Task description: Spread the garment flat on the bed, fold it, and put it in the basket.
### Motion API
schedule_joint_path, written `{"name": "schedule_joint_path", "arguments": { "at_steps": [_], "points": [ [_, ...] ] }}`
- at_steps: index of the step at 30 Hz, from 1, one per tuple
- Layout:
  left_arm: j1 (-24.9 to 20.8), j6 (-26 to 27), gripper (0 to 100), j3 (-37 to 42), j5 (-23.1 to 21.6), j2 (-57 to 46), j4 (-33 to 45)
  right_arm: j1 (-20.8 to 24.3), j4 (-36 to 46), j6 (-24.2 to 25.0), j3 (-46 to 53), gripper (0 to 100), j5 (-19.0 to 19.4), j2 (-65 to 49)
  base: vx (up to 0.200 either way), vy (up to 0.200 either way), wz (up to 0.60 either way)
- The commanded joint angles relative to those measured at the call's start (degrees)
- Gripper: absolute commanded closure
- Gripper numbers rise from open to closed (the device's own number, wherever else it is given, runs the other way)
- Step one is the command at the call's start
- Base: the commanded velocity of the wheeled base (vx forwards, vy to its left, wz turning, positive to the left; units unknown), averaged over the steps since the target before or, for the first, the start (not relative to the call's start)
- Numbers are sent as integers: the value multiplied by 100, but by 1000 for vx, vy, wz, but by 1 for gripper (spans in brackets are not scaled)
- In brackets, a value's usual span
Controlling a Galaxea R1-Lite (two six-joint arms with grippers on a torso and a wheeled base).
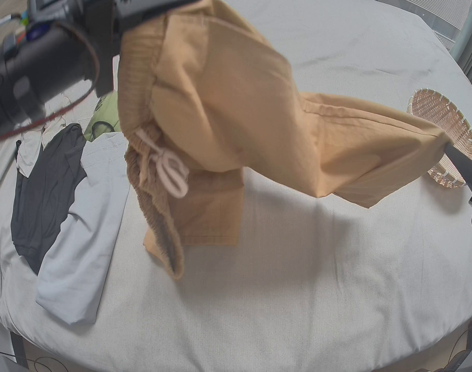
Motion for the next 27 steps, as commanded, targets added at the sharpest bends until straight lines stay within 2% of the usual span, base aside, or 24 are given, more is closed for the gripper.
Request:
{"name": "schedule_joint_path", "arguments": {
  "at_steps": [1, 6, 9, 15, 22, 26, 27],
  "points": [
    [497, -275, 100, 1208, 53, -364, -669, -558, 154, 47, -308, 100, 241, 831, 0, 0, 0],
    [743, -390, 100, 1673, 27, -329, -1091, -558, 145, 38, -308, 100, 276, 1376, 0, 0, 0],
    [1024, -653, 100, 2104, -70, -337, -1513, -514, 145, 30, -220, 100, 478, 1912, 0, 0, 0],
    [1385, -689, 100, 2693, -254, -337, -1899, -496, 136, 38, -9, 100, 716, 2264, 0, 0, 0],
    [1499, -838, 100, 3106, -342, -311, -2330, -233, 31, 56, 290, 100, 716, 2580, 0, 0, 0],
    [1499, -873, 100, 3238, -342, -311, -2488, -189, -382, 56, 404, 100, 716, 2808, 0, 0, 0],
    [1499, -873, 100, 3264, -342, -320, -2541, -180, -497, 65, 404, 0, 716, 2879, 0, 0, 0]
  ]
}}
